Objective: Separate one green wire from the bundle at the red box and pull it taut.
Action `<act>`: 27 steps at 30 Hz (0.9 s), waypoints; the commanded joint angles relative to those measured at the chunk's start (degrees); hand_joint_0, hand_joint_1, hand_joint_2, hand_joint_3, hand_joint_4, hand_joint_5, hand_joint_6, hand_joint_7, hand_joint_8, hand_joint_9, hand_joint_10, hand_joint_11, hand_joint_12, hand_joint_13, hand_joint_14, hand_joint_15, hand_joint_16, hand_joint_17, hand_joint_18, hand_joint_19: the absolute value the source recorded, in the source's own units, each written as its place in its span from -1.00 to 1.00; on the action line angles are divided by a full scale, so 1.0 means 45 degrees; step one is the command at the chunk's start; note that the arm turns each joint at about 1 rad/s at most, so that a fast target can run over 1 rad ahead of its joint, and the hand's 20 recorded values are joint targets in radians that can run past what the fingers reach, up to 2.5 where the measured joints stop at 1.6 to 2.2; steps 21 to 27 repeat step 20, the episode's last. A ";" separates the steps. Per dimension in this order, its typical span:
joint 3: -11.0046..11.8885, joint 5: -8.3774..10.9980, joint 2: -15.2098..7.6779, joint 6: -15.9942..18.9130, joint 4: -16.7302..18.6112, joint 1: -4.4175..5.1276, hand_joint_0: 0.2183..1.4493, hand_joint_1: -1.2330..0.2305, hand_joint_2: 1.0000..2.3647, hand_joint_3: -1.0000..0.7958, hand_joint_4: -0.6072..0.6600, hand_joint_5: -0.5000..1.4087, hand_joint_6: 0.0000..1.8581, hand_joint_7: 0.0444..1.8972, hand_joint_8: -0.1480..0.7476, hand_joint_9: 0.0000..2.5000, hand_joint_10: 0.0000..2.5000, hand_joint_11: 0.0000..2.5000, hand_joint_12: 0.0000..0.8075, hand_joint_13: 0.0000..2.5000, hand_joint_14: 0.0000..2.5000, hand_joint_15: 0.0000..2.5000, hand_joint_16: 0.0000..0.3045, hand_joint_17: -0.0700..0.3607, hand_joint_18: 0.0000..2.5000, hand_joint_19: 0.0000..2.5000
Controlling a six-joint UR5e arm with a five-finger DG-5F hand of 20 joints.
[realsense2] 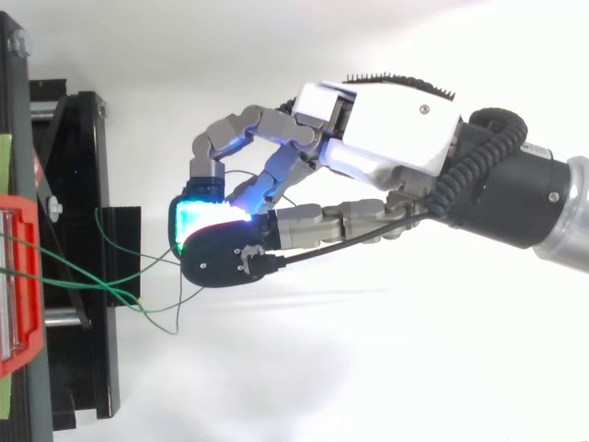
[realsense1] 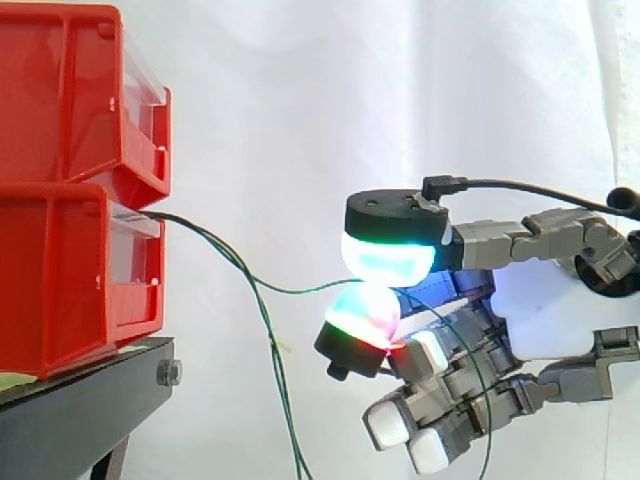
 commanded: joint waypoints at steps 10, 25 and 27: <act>0.0000 0.0001 0.0000 -0.0003 -0.0014 -0.0001 -0.36 -0.37 -0.98 0.08 -0.10 -0.60 -0.02 0.24 0.02 -0.14 -0.99 -0.23 0.01 -0.34 -0.99 -0.55 -0.63 -0.09 -0.39 -0.59; 0.0000 0.0001 0.0000 -0.0003 0.0005 0.0018 -0.36 -0.37 -0.98 0.08 -0.10 -0.60 -0.02 0.22 0.03 -0.14 -0.99 -0.22 0.01 -0.33 -0.99 -0.55 -0.63 -0.09 -0.39 -0.59; 0.0000 0.0001 0.0000 -0.0003 0.0005 0.0018 -0.36 -0.37 -0.98 0.08 -0.10 -0.60 -0.02 0.22 0.03 -0.14 -0.99 -0.22 0.01 -0.33 -0.99 -0.55 -0.63 -0.09 -0.39 -0.59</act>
